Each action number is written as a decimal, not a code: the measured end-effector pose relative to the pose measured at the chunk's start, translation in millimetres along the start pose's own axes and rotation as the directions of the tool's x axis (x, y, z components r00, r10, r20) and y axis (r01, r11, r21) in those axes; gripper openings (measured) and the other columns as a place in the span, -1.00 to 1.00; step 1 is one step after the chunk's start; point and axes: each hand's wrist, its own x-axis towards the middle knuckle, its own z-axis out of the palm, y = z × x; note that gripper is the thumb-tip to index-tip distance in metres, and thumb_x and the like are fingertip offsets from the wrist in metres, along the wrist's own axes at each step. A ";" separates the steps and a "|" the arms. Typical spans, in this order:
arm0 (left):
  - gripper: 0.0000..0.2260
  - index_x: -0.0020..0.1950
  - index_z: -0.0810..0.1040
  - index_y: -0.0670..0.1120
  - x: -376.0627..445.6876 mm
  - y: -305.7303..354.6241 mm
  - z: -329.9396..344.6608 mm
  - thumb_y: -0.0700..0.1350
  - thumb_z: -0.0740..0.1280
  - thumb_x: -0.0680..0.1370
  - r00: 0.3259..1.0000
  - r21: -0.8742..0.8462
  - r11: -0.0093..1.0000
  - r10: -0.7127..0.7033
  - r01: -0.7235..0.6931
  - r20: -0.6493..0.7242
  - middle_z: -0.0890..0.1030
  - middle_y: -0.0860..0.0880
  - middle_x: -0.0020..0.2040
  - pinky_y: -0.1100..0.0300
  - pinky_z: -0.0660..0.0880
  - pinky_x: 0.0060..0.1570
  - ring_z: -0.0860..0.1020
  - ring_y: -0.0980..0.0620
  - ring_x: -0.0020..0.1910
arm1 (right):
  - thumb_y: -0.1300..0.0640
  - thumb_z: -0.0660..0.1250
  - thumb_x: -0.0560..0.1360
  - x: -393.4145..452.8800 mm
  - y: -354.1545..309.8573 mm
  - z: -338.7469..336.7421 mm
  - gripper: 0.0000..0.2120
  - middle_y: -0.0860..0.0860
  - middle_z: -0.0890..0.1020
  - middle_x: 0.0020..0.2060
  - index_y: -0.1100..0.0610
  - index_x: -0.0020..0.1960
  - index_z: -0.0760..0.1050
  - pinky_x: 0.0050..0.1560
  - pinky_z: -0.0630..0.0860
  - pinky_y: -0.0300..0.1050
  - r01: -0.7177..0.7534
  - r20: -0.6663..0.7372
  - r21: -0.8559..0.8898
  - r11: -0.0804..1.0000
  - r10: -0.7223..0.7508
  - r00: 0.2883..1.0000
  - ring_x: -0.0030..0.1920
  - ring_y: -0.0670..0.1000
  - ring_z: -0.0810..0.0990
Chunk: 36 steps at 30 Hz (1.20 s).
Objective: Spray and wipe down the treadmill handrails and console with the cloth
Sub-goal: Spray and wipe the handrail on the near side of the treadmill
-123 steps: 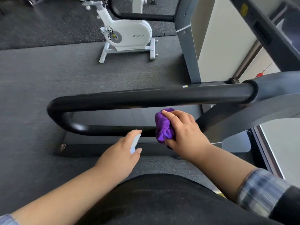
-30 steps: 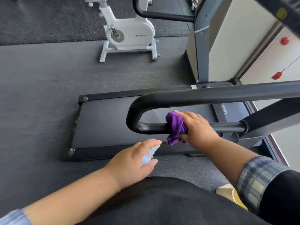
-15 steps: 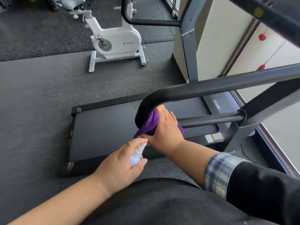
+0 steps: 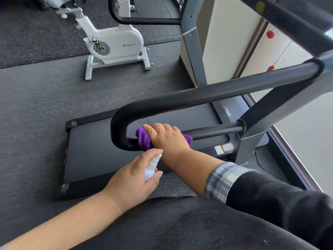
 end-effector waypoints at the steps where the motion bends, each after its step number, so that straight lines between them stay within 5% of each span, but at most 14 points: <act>1: -0.47 0.31 0.19 0.37 3.5 6.7 5.4 0.00 0.41 0.52 1.000 0.002 1.000 0.001 -0.001 -0.004 0.54 0.18 0.01 0.53 0.30 -0.08 0.48 0.30 -0.11 | 0.03 0.35 0.53 -3.8 10.9 0.7 -0.16 0.06 0.37 0.34 0.05 0.61 -0.10 0.28 0.40 0.06 -0.004 0.003 -0.003 1.000 0.004 1.000 0.31 0.15 0.40; 6: -0.47 0.31 0.20 0.36 23.5 40.0 32.4 -0.01 0.41 0.52 0.999 -0.019 0.999 -0.028 0.028 -0.021 0.53 0.20 -0.02 0.34 0.40 -0.04 0.49 0.28 -0.11 | 0.07 0.39 0.49 -27.7 79.3 7.0 -0.15 0.04 0.40 0.31 0.02 0.61 -0.04 0.24 0.43 0.04 -0.048 0.018 -0.042 0.998 0.049 0.999 0.26 0.14 0.45; 10: -0.50 0.30 0.18 0.39 40.5 64.0 53.0 0.03 0.37 0.53 0.998 -0.029 0.998 -0.054 0.053 -0.033 0.53 0.20 -0.02 0.46 0.34 -0.07 0.48 0.33 -0.08 | 0.11 0.44 0.44 -43.3 129.8 11.0 -0.08 0.05 0.40 0.29 0.01 0.61 -0.07 0.22 0.44 0.03 -0.061 0.061 -0.081 0.995 0.066 0.996 0.23 0.14 0.45; 13: -0.51 0.31 0.15 0.38 51.3 81.0 67.1 0.07 0.34 0.53 0.997 -0.038 0.997 -0.073 0.072 -0.034 0.53 0.20 0.00 0.34 0.37 -0.07 0.48 0.26 -0.11 | 0.11 0.47 0.41 -54.1 163.1 11.1 -0.02 0.05 0.39 0.28 -0.01 0.59 -0.12 0.25 0.42 0.04 -0.067 0.092 -0.137 0.988 0.080 0.993 0.22 0.14 0.44; 18: -0.52 0.30 0.12 0.42 64.6 101.5 84.6 0.10 0.31 0.54 0.993 -0.045 0.993 -0.109 0.108 -0.041 0.52 0.23 0.02 0.26 0.39 -0.06 0.47 0.19 -0.11 | 0.13 0.52 0.31 -68.1 210.9 -1.5 0.06 0.05 0.43 0.20 -0.05 0.54 -0.13 0.44 0.12 0.21 -0.160 0.124 -0.242 0.957 0.194 0.973 0.20 0.14 0.48; 22: -0.51 0.31 0.09 0.41 67.7 107.2 94.1 0.10 0.31 0.55 0.991 -0.051 0.990 -0.131 0.130 -0.035 0.51 0.25 0.04 0.26 0.40 -0.06 0.48 0.28 -0.09 | 0.10 0.48 0.38 -69.7 219.7 -1.2 -0.03 0.05 0.44 0.20 -0.06 0.56 -0.08 0.46 0.16 0.18 -0.130 0.119 -0.238 0.962 0.162 0.980 0.19 0.16 0.48; 26: -0.50 0.31 0.09 0.40 58.4 96.5 94.1 0.08 0.33 0.56 0.986 -0.046 0.985 -0.166 0.165 -0.029 0.46 0.30 0.03 0.49 0.29 -0.07 0.42 0.52 -0.03 | 0.01 0.45 0.42 -64.4 218.2 1.4 -0.13 0.06 0.48 0.17 -0.04 0.55 0.00 0.18 0.47 0.07 -0.110 0.113 -0.136 0.985 0.126 0.986 0.11 0.16 0.52; 36: -0.51 0.35 0.10 0.38 13.1 52.5 59.9 0.12 0.30 0.55 0.971 -0.036 0.971 -0.236 0.235 -0.034 0.48 0.34 -0.04 0.56 0.29 -0.08 0.44 0.41 0.00 | -0.05 0.43 0.43 -42.7 151.3 5.9 -0.25 0.05 0.48 0.24 -0.02 0.50 0.14 0.17 0.45 0.07 -0.113 0.024 -0.184 0.976 0.119 0.993 0.17 0.17 0.51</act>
